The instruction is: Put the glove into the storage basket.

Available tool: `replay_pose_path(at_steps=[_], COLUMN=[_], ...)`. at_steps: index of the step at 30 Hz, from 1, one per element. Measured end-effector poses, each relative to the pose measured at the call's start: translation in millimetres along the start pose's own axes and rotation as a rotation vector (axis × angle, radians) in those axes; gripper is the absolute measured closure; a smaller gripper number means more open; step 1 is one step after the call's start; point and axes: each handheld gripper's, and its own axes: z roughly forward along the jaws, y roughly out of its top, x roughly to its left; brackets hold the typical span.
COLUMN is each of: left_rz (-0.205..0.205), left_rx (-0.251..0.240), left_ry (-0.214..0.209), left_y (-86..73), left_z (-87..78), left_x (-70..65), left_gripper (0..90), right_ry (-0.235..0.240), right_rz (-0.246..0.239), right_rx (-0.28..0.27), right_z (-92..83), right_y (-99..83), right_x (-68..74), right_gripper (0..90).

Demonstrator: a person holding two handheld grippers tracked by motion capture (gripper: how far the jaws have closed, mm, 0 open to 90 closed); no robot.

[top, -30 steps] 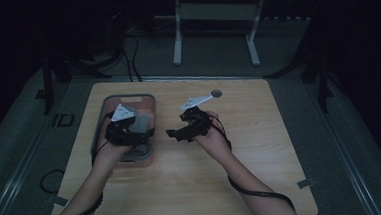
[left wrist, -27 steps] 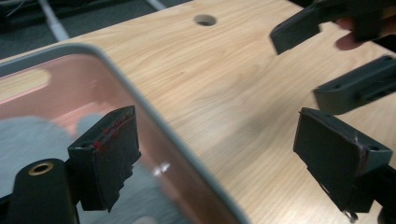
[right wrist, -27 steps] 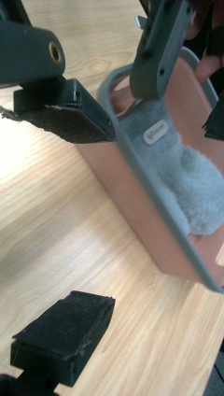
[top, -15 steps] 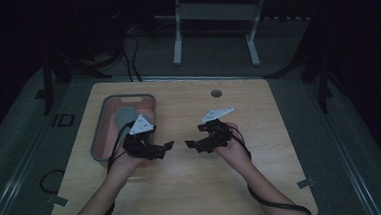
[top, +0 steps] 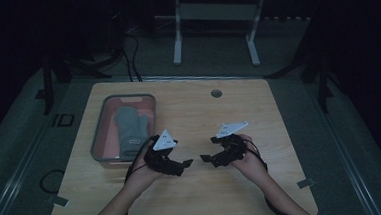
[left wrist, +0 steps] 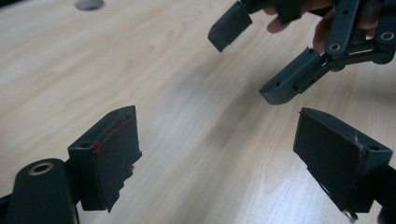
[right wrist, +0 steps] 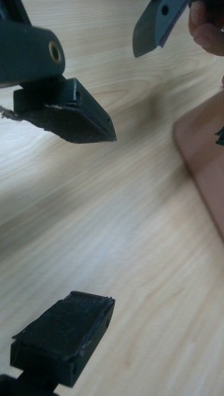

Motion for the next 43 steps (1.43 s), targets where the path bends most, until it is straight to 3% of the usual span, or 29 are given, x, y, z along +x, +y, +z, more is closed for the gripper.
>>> replay_pose_path(at_steps=[5,14,24,29,43], left_rz=[0.007,0.006,0.016,0.013,0.004], left_rx=[0.025,0.027,0.031,0.033,0.018], left_ry=[-0.053,-0.094,-0.095,-0.095,-0.105], left_y=[-10.4,-24.1,-34.4,-37.9,-40.5], left_z=[14.6,27.2,35.5,36.4,34.2], left_x=[-10.5,-18.6,-23.1,-24.2,-23.1], left_gripper=[14.9,14.9,14.9,14.8,14.8], right_ry=[0.002,0.005,-0.012,-0.024,-0.049], right_rz=[-0.001,0.023,-0.003,0.01,0.036], right_rx=[0.009,0.005,0.03,0.039,-0.01], right_z=[-1.5,-7.0,-10.3,-13.6,-32.9], right_y=[-17.8,-50.4,-75.7,-86.9,-103.4], right_x=[-0.3,-7.1,-10.4,-11.4,-16.0], right_gripper=[16.6,16.8,16.9,16.9,16.8])
